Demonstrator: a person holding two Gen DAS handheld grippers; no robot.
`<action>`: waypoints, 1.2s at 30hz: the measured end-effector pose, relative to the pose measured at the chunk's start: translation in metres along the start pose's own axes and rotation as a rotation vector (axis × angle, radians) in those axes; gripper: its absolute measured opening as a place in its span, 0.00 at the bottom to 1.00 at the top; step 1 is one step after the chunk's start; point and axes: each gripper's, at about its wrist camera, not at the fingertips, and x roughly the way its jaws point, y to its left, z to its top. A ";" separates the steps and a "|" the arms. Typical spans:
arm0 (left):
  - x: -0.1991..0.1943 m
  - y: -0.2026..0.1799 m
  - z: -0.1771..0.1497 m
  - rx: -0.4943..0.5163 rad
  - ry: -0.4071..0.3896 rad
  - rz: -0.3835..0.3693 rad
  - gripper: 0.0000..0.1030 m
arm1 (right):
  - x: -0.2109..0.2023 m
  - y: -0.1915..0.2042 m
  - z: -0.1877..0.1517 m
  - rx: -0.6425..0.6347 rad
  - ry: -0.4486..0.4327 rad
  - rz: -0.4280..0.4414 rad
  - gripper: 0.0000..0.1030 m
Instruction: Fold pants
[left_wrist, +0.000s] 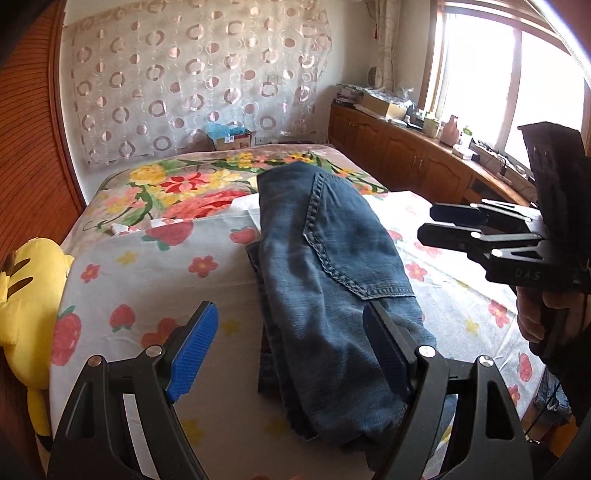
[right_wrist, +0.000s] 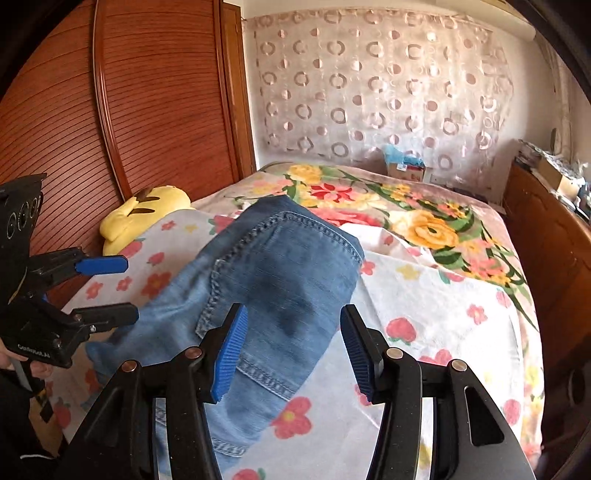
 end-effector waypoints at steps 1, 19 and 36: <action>0.003 -0.001 0.000 0.002 0.007 0.000 0.79 | 0.001 0.001 0.001 -0.002 0.002 0.001 0.56; 0.043 0.010 -0.026 -0.042 0.123 0.028 0.80 | 0.098 -0.042 0.047 0.017 0.046 0.033 0.70; 0.049 0.013 -0.024 -0.047 0.150 0.046 0.82 | 0.157 -0.073 0.044 0.130 0.104 0.154 0.77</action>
